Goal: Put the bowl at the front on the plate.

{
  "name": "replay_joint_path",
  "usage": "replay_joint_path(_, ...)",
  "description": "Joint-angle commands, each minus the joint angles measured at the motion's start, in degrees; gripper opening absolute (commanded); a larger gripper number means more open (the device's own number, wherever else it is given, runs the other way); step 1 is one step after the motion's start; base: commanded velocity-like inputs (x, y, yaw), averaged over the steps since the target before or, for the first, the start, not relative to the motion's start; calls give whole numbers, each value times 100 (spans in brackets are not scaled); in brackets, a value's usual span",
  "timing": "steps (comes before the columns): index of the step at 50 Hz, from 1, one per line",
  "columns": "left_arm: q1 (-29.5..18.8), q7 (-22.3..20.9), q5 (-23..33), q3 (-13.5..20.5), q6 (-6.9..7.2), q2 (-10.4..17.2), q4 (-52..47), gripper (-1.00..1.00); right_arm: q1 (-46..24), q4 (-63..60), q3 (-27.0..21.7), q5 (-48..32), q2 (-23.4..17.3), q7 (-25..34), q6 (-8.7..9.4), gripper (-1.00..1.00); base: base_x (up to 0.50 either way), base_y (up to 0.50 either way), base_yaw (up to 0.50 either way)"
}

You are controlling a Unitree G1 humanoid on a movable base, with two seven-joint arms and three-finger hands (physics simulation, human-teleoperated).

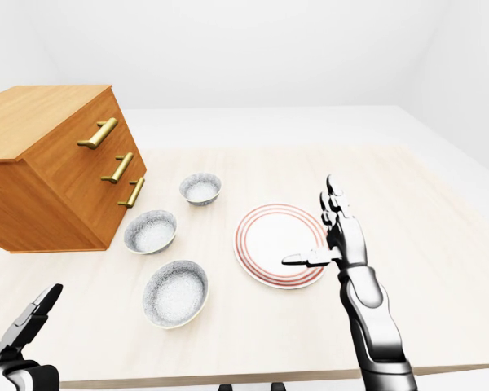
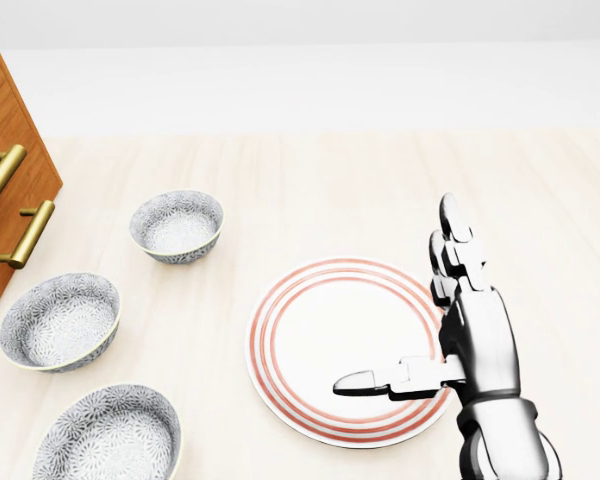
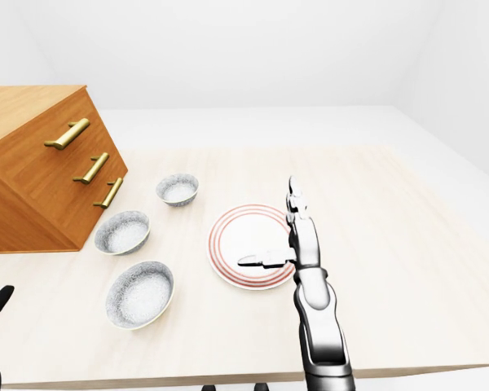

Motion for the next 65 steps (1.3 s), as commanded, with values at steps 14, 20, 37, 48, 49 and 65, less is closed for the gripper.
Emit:
replay_joint_path(14, -5, 7, -15, -13, 0, 12, 23, 100, -1121, -1202, 354, -2053, -228, 812, 0, 100, 0, 0, 0)
replay_joint_path(20, -6, 0, -21, 5, 0, 9, 11, 100, -1532, -1165, 574, -2911, -272, 1444, 0, 100, 0, 0, 0)
replay_joint_path(37, -4, 1, -64, 12, 0, 9, -35, 100, -2185, -943, 853, -5606, 29, 3399, 0, 100, 0, 0, 0)
replay_joint_path(48, 16, -29, -88, 54, 0, -3, -118, 100, -2307, -592, 854, -7467, 230, 3752, 0, 100, 0, 0, 0)
replay_joint_path(49, 20, -30, -86, 59, 0, -5, -128, 100, -2323, -583, 852, -7594, 254, 3752, 0, 100, 0, 0, 0)
replay_joint_path(65, 17, -48, -118, 105, 0, -12, -188, 100, -2382, 10, 1191, -8426, 762, 3752, 0, 100, 0, 0, 0)
